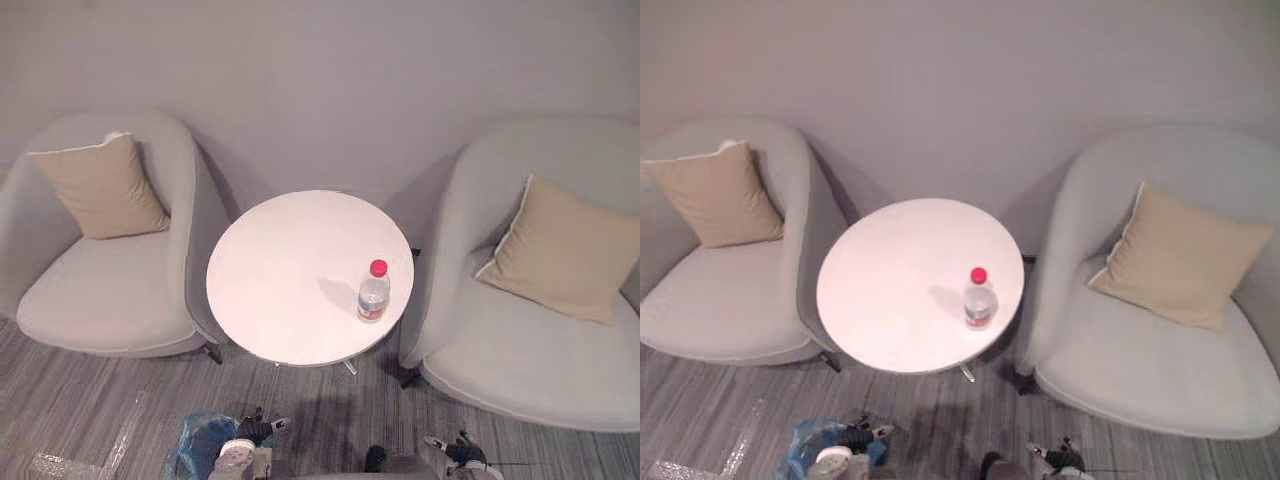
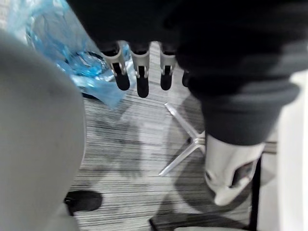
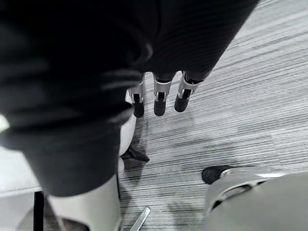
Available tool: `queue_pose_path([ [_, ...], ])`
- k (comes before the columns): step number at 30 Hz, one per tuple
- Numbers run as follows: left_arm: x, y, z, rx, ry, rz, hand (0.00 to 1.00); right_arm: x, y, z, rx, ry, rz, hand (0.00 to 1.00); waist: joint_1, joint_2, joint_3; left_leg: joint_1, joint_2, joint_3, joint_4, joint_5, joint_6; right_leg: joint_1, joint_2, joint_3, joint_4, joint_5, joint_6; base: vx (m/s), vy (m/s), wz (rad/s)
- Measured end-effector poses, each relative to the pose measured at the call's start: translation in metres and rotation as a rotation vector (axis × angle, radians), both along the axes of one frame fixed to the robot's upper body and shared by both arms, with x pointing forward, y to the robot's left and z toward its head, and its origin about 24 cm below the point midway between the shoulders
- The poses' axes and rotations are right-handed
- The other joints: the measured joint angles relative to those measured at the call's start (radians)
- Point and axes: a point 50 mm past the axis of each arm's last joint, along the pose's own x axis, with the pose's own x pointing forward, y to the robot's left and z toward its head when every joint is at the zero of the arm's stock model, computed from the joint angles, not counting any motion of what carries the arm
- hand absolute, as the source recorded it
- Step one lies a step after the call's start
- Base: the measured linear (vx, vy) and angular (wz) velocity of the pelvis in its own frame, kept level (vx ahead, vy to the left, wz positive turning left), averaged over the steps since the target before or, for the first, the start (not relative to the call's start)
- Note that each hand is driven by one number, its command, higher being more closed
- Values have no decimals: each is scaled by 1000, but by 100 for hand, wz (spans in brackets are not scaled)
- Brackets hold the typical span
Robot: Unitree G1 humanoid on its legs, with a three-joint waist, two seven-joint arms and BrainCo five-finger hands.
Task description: Gather rubbish on tea table into small bin, then transfer packed bag to large trash can.
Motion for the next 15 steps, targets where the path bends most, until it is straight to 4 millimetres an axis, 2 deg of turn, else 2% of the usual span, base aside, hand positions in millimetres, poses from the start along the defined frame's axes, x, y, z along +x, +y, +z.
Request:
queue_pose_path([
  [1, 2, 0, 1, 1, -9, -4, 0, 0, 2, 0, 5, -1, -1, 0, 0, -11, 7, -1, -52, 11, -96, -44, 3, 16, -24, 0, -28, 16, 11, 53, 56, 10],
  [2, 3, 0, 1, 1, -10, -5, 0, 0, 2, 0, 5, -1, -1, 0, 0, -11, 7, -1, -59, 11, -112, -42, 3, 17, -26, -1, -30, 18, 14, 32, 123, 1],
  [3, 1, -2, 0, 1, -4, -21, 0, 0, 0, 0, 1, -1, -5, 0, 0, -1, 2, 1, -95, 11, -233, 27, 36, 20, -27, 2, -34, 24, 26, 12, 121, -20],
  [4, -1, -3, -1, 0, 5, -36, 0, 0, -3, 1, -8, 2, -3, 0, 3, 9, -6, 9, -103, 25, -273, 67, 36, 26, -12, 27, -43, 27, 41, 37, 159, -24],
  [5, -1, -2, -1, 5, 9, -38, 0, 0, -2, 0, -5, 0, 1, 0, 3, 8, -10, 14, -107, 29, -280, 70, 41, 29, -14, 36, -51, 36, 50, 66, 155, -20],
  [6, -5, 5, -2, 23, 22, -40, 0, 0, 5, -1, 11, -2, 2, 0, 2, -12, -17, 19, -120, 31, -293, 70, 43, 41, -22, 61, -77, 40, 55, 72, 139, -3],
  [9, -7, 12, -3, 44, 39, -48, 0, -1, 10, -2, 20, 1, 2, 0, -1, -35, -23, 35, -145, 31, -324, 83, 62, 48, -42, 64, -103, 53, 72, 39, 93, 4],
  [15, -14, 13, -5, 60, 67, -89, 0, -1, 8, -1, -18, 3, 38, 0, -1, -22, -32, 88, -175, 9, -416, 121, 73, 74, -55, 48, -128, 55, 77, -1, 37, 10],
])
